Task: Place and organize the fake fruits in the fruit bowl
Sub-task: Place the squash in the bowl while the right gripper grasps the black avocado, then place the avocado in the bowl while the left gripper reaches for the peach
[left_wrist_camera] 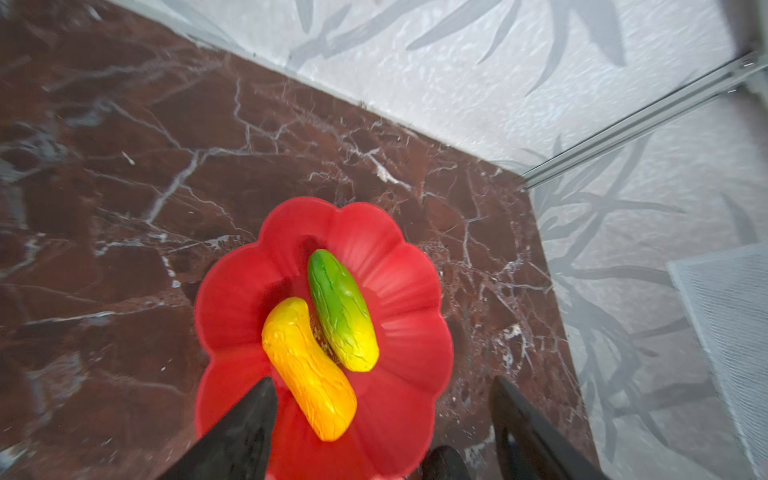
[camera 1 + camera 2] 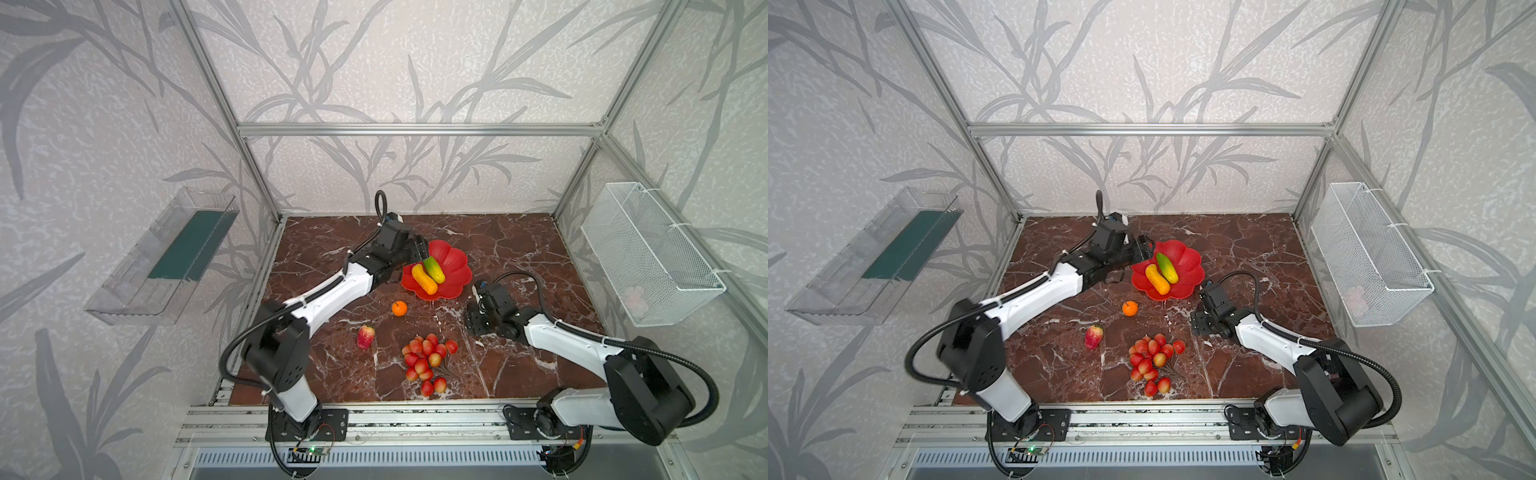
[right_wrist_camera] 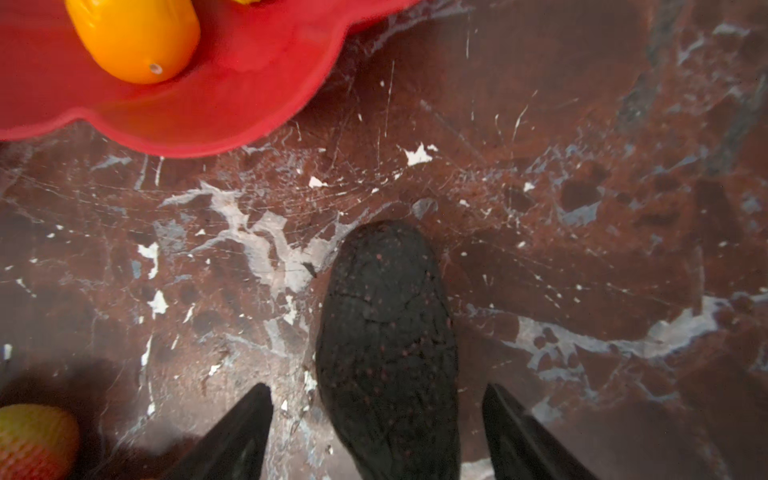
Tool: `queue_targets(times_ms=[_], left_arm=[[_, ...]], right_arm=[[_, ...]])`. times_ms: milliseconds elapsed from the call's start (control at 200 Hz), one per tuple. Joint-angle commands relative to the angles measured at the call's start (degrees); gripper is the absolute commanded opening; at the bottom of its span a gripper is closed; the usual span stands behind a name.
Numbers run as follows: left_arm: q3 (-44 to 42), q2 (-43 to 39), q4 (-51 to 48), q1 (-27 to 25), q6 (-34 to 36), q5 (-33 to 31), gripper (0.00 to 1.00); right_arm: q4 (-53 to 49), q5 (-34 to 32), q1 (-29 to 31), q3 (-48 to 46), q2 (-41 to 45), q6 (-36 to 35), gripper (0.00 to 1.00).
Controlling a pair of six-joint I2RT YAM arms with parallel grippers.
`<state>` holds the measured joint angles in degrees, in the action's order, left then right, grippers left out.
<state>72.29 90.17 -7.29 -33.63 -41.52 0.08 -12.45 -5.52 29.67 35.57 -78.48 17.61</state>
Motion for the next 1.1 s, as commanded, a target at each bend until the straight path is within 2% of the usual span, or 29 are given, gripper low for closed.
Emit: queue_targets(times_ms=[0,165,255,365,480,565,660,1095], left_arm=[[-8.07,-10.00,-3.23,0.48,5.28,-5.70,0.82],[-24.88,-29.33,-7.29,0.76,6.29,-12.04,0.85],[-32.18,-39.30,-10.57,0.87,5.41,-14.60,0.86],[-38.46,-49.63,-14.40,1.09,3.32,-16.68,0.87],[-43.35,-57.29,-15.81,1.11,1.31,-15.82,0.87],[-45.08,-60.12,-17.87,1.12,0.10,-15.24,0.87],[-46.51,-61.16,-19.62,1.15,-1.22,-13.46,0.87],[-50.53,-59.78,-20.12,1.08,-3.13,-7.32,0.86]], right_arm=[[2.09,-0.17,-0.18,0.06,-1.77,1.01,0.72],[2.72,0.03,-0.19,0.26,-3.62,1.13,0.51],[1.77,-0.23,-0.05,-0.14,-1.09,1.12,0.39],[-1.50,-0.81,-0.12,-0.09,5.43,0.96,0.33],[-3.72,-1.10,-0.10,0.74,13.42,0.11,0.31],[-5.36,-1.03,-0.08,3.26,16.53,-0.83,0.31],[-6.02,-0.07,-0.12,8.20,14.77,-2.11,0.31],[-4.30,4.57,-1.49,31.91,-15.78,-8.76,0.33]])
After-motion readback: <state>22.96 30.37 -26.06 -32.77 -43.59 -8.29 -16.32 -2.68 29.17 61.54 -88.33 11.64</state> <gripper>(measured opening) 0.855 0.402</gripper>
